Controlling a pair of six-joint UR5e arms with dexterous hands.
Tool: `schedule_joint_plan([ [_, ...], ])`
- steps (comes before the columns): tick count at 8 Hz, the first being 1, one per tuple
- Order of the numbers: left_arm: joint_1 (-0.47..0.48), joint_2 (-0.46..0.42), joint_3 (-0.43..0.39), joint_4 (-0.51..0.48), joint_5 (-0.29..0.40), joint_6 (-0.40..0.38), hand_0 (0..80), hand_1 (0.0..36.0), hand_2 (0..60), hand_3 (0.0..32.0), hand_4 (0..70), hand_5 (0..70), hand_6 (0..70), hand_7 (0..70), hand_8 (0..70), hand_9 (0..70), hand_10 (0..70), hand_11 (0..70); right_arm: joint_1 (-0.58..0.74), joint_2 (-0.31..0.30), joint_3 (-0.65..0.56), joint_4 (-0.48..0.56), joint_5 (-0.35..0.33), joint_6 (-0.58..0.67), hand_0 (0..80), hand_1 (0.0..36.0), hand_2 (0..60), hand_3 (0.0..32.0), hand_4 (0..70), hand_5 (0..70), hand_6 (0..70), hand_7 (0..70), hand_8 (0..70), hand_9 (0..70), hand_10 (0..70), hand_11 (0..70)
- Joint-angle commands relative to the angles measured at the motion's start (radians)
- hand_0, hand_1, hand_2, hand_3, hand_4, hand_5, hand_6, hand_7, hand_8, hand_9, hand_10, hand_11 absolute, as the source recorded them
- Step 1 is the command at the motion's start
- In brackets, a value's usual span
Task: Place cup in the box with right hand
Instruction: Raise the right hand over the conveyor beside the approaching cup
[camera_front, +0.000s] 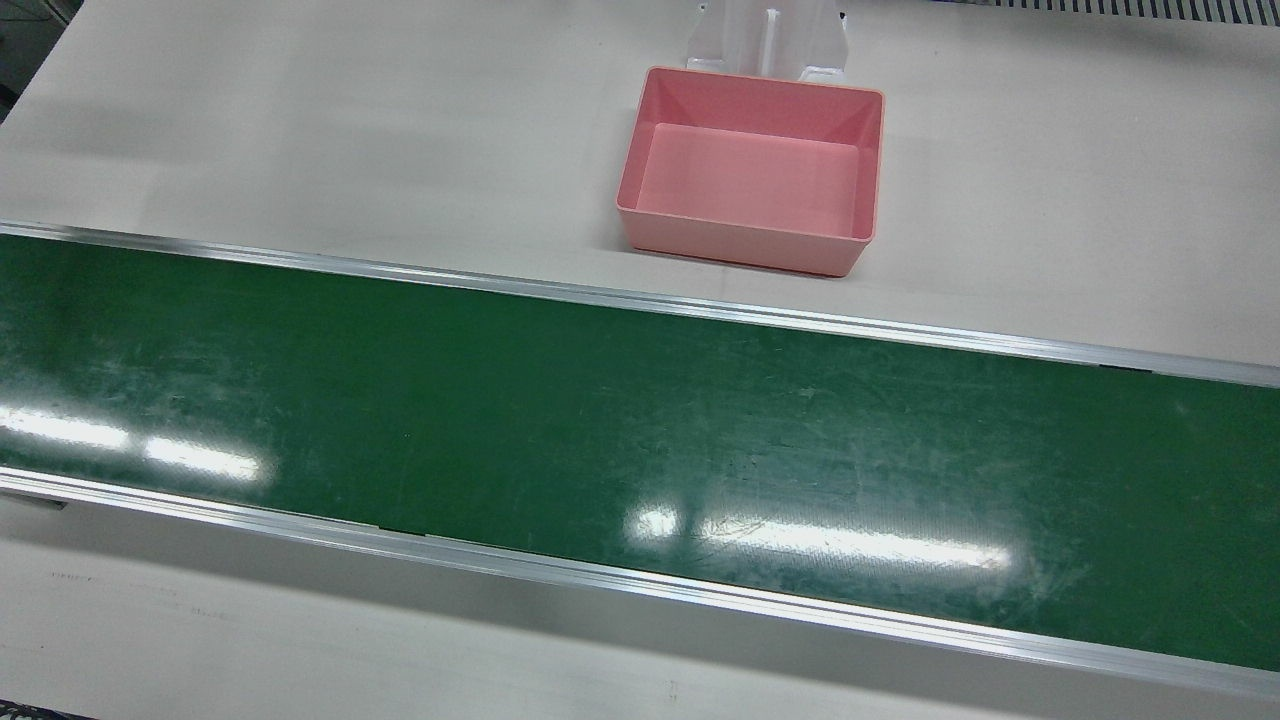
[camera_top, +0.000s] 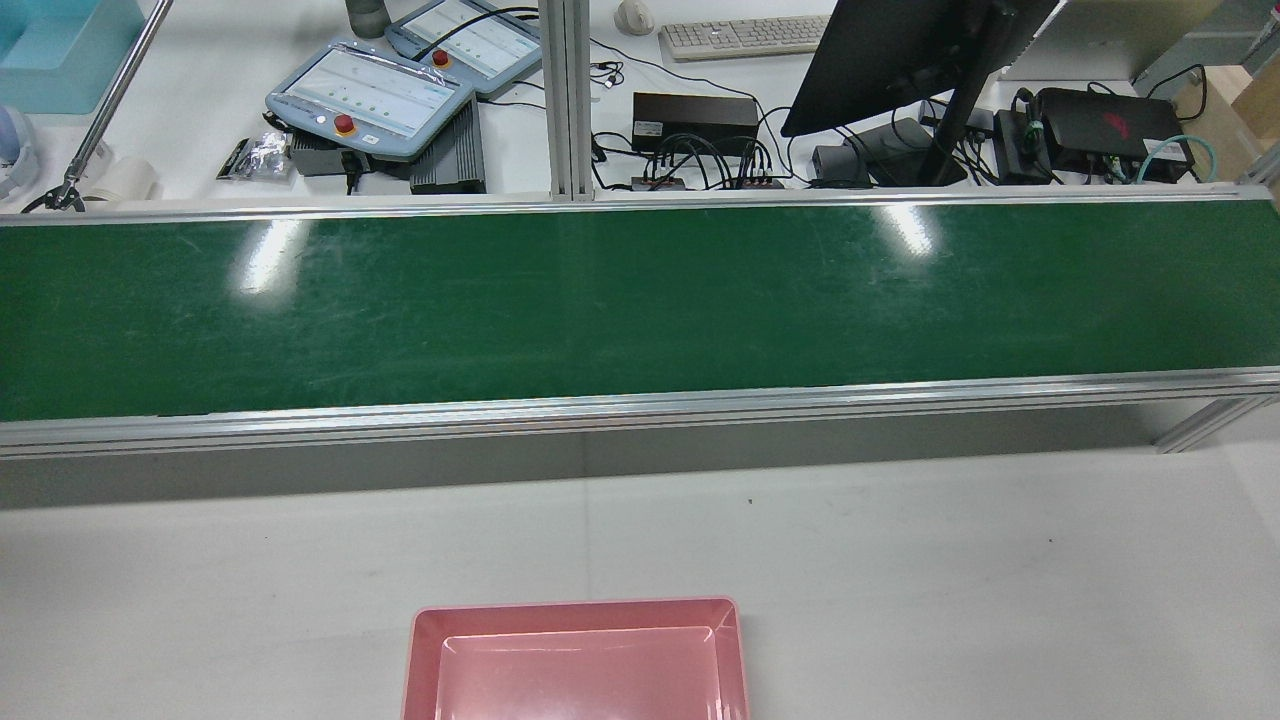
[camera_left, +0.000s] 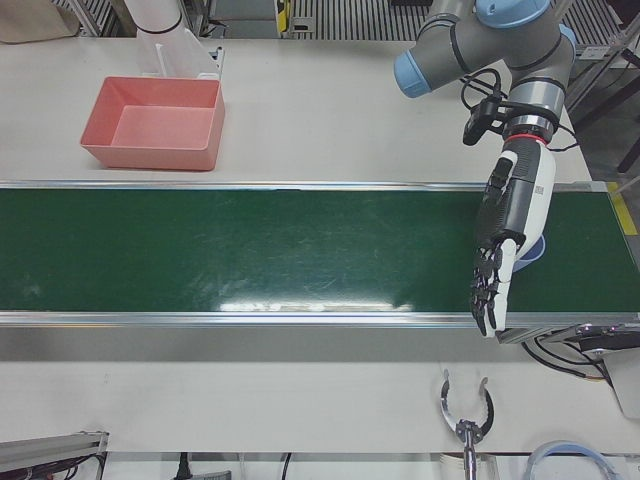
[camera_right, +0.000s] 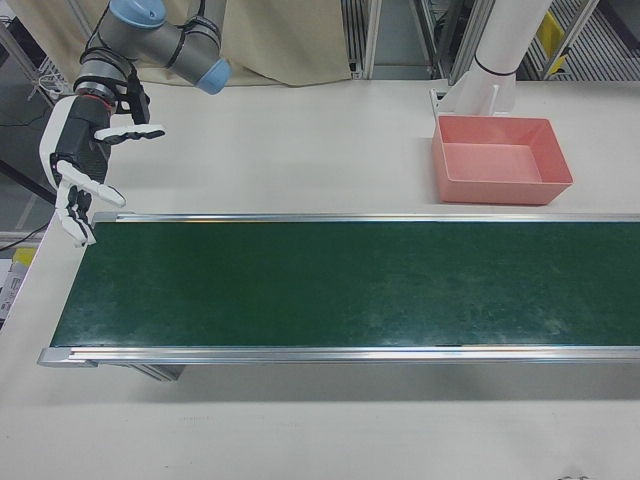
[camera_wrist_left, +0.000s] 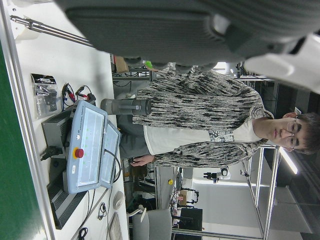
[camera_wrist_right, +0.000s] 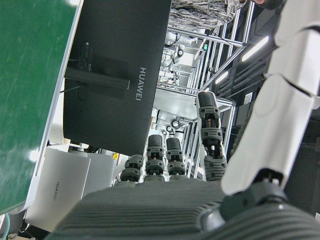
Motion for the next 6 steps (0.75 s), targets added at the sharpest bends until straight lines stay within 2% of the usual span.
schedule_joint_plan([
  [1, 0.0, 0.0, 0.0, 0.0, 0.0, 0.0, 0.0, 0.0, 0.0, 0.0, 0.0, 0.0, 0.0, 0.0, 0.0, 0.0, 0.0, 0.0, -0.134, 0.122, 0.001, -0.076, 0.087, -0.02, 51.8, 15.3, 9.8, 0.0, 26.2, 6.0, 7.2, 24.9, 12.1, 22.0, 6.5, 11.0],
  [2, 0.0, 0.0, 0.0, 0.0, 0.0, 0.0, 0.0, 0.0, 0.0, 0.0, 0.0, 0.0, 0.0, 0.0, 0.0, 0.0, 0.0, 0.0, -0.212, 0.143, 0.005, -0.081, 0.152, -0.022, 52.4, 13.1, 3.4, 0.0, 31.5, 5.7, 7.4, 26.6, 12.3, 22.6, 6.7, 11.0],
  [3, 0.0, 0.0, 0.001, -0.001, 0.0, 0.0, 0.0, 0.0, 0.0, 0.0, 0.0, 0.0, 0.0, 0.0, 0.0, 0.0, 0.0, 0.0, -0.272, 0.152, 0.007, -0.107, 0.208, -0.02, 52.4, 13.1, 3.4, 0.0, 30.1, 5.7, 7.2, 25.6, 12.1, 22.1, 6.4, 10.7],
  [4, 0.0, 0.0, 0.0, 0.0, 0.0, 0.0, 0.0, 0.0, 0.0, 0.0, 0.0, 0.0, 0.0, 0.0, 0.0, 0.0, 0.0, 0.0, -0.311, 0.192, 0.001, -0.13, 0.229, -0.022, 52.4, 13.2, 3.5, 0.0, 32.3, 5.5, 7.2, 26.3, 11.8, 21.9, 5.6, 9.4],
  [5, 0.0, 0.0, 0.0, 0.0, 0.0, 0.0, 0.0, 0.0, 0.0, 0.0, 0.0, 0.0, 0.0, 0.0, 0.0, 0.0, 0.0, 0.0, -0.324, 0.242, -0.002, -0.173, 0.229, -0.022, 52.4, 13.3, 3.5, 0.0, 33.3, 5.4, 7.2, 26.6, 11.8, 21.9, 4.8, 8.2],
  [6, 0.0, 0.0, 0.0, 0.0, 0.0, 0.0, 0.0, 0.0, 0.0, 0.0, 0.0, 0.0, 0.0, 0.0, 0.0, 0.0, 0.0, 0.0, -0.337, 0.301, -0.005, -0.213, 0.23, -0.027, 51.9, 14.2, 7.1, 0.0, 31.7, 5.4, 7.0, 25.8, 11.5, 21.4, 4.4, 7.8],
])
